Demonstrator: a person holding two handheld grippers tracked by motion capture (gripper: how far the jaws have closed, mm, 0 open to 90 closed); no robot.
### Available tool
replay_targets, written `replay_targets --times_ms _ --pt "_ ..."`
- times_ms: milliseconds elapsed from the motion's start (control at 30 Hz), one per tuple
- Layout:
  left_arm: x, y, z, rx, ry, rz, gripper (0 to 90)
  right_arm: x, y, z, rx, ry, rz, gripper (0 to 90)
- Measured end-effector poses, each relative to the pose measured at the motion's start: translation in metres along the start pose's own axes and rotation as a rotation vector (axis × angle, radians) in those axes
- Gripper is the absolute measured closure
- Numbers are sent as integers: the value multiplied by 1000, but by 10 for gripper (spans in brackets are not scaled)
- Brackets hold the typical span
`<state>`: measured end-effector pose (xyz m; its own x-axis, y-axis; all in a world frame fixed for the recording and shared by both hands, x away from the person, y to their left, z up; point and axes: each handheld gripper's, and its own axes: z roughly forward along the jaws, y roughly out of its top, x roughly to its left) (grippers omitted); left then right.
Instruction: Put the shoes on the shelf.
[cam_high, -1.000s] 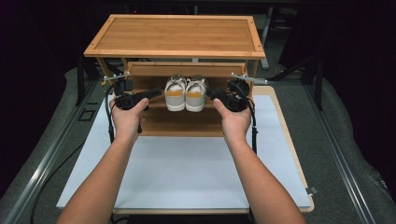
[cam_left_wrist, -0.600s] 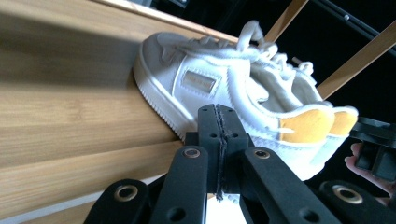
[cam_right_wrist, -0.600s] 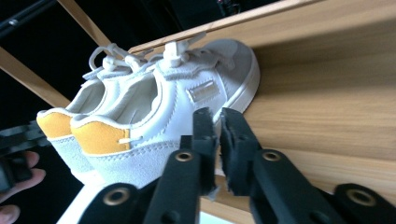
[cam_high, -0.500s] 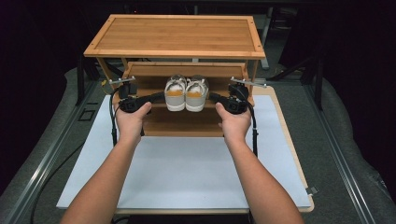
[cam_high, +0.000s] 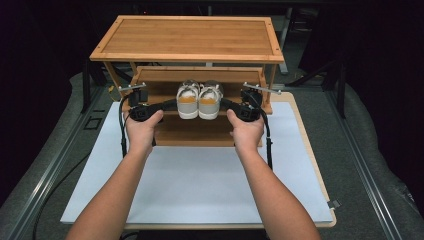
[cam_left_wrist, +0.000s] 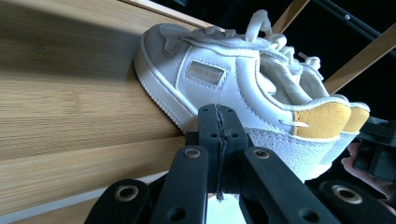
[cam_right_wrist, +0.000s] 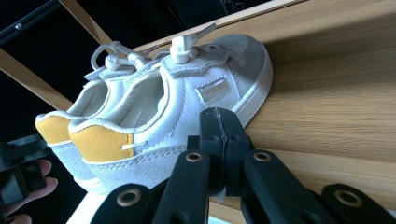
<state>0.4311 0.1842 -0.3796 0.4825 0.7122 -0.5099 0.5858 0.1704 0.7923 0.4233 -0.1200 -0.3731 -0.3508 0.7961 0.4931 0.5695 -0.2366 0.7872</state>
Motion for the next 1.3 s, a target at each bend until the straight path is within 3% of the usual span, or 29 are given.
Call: replay_targets --times_ms 500,700,967,1300 --pt "5 2 5 -21 -3 -39 900 -1 1 5 -17 0 10 900" --pt "4 5 8 -18 15 -23 900 -3 4 8 -18 3 20 900" --pt "5 9 12 -18 33 -20 900 -2 9 14 -18 -18 -6 900" --pt "9 12 20 -29 27 -36 900 -8 15 22 -28 -27 14 900"
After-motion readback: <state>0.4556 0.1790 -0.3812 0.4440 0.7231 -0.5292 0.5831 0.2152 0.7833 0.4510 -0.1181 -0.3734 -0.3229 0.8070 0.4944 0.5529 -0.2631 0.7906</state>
